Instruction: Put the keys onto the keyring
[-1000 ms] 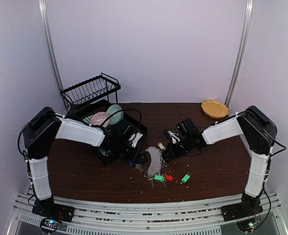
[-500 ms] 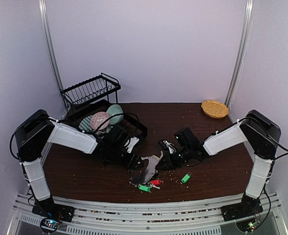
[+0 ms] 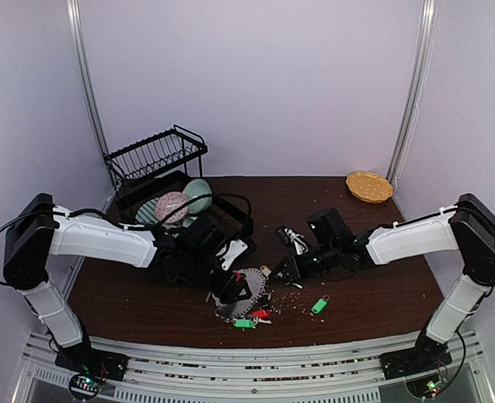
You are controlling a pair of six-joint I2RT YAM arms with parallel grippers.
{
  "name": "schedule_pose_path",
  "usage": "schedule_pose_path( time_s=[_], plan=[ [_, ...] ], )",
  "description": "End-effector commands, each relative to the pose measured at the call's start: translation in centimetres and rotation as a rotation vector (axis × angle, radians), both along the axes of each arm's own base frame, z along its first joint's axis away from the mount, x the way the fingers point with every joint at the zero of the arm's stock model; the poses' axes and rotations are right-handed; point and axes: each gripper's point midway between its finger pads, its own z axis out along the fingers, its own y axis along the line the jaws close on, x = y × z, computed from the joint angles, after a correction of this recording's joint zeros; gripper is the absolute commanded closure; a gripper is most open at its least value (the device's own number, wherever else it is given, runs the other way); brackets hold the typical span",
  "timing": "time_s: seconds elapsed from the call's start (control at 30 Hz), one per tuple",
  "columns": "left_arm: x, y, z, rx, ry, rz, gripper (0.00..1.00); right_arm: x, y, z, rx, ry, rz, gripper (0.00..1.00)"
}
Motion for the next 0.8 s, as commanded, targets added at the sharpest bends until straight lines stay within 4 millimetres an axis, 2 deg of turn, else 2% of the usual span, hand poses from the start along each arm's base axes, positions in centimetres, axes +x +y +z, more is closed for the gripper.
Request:
schedule_pose_path(
  time_s=[0.0,0.17,0.3,0.43,0.53,0.57,0.63,0.77],
  plan=[
    [-1.2,1.3,-1.8,0.183,-0.02,0.028,0.17,0.1,-3.4,-1.2,-0.15,-0.052,-0.047,1.0],
    [-0.6,2.2,-4.0,0.28,0.004,0.099,0.18,1.0,-5.0,0.1,-0.191,-0.13,-0.074,1.0],
    [0.2,1.2,-2.9,0.229,-0.011,0.13,0.2,2.4,-6.4,-0.3,-0.284,-0.175,-0.115,1.0],
    [-0.1,0.2,-1.5,0.13,0.005,0.108,0.2,3.1,-5.8,-1.4,-0.359,-0.225,-0.086,1.0],
    [-0.2,1.0,-2.0,0.118,0.036,0.125,0.2,3.5,-5.8,-2.7,-0.454,-0.23,-0.064,1.0],
    [-0.2,1.3,-2.1,0.121,0.036,0.132,0.2,3.8,-6.2,-3.0,-0.497,-0.236,-0.066,0.99],
    [-0.1,1.7,-1.9,0.119,0.024,0.139,0.2,4.1,-6.7,-3.1,-0.566,-0.272,-0.063,0.88],
    [0.5,2.3,-1.6,0.104,0.006,0.156,0.19,3.7,-5.3,-2.9,-0.61,-0.335,0.014,0.77]
  ],
)
